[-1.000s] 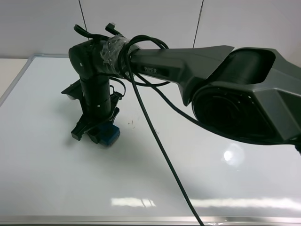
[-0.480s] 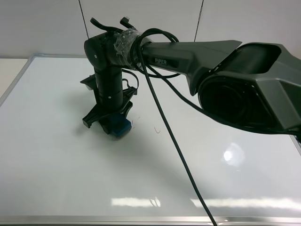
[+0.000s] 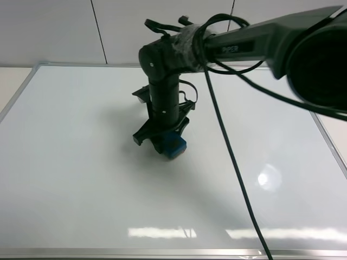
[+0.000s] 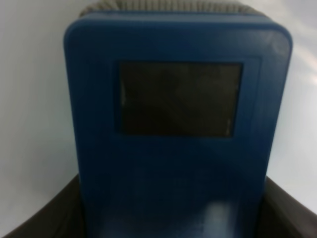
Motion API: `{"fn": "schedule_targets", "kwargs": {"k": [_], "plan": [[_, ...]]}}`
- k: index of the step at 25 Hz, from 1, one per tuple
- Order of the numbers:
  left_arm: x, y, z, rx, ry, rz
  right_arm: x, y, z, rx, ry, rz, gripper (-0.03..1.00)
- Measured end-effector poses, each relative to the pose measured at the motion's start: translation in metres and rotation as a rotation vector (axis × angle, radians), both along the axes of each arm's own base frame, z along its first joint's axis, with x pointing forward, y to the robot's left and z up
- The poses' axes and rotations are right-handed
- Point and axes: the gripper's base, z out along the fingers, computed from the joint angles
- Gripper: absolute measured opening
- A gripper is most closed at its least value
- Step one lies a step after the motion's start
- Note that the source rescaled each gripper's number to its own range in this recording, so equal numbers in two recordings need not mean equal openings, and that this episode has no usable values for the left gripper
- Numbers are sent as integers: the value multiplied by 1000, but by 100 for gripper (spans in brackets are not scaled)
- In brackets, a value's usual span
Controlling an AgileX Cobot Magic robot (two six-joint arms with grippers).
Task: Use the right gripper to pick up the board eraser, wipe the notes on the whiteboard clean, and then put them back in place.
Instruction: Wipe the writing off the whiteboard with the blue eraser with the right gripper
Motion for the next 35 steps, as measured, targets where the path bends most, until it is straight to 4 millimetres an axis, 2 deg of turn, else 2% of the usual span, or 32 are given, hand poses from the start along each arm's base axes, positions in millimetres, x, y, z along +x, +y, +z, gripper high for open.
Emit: {"fn": "schedule_targets", "kwargs": {"k": [3, 5, 7, 10, 13, 21, 23, 25, 30, 35], "plan": [[0, 0, 0, 0, 0, 0, -3, -29, -1, 9, -12, -50, 1], [0, 0, 0, 0, 0, 0, -4, -42, -2, 10, -13, -78, 1], [0, 0, 0, 0, 0, 0, -6, -47, -2, 9, -15, -89, 1], [0, 0, 0, 0, 0, 0, -8, -46, -3, 10, -20, -80, 1], [0, 0, 0, 0, 0, 0, -15, -33, 0, 17, -27, -33, 1], [0, 0, 0, 0, 0, 0, -64, 48, 2, 49, -41, 212, 1], [0, 0, 0, 0, 0, 0, -71, 59, 1, 40, -34, 255, 1], [0, 0, 0, 0, 0, 0, -72, 64, 3, 39, -34, 268, 1], [0, 0, 0, 0, 0, 0, -69, 63, 4, 35, -32, 262, 1], [0, 0, 0, 0, 0, 0, -48, 50, 4, 47, -42, 208, 1]]}}
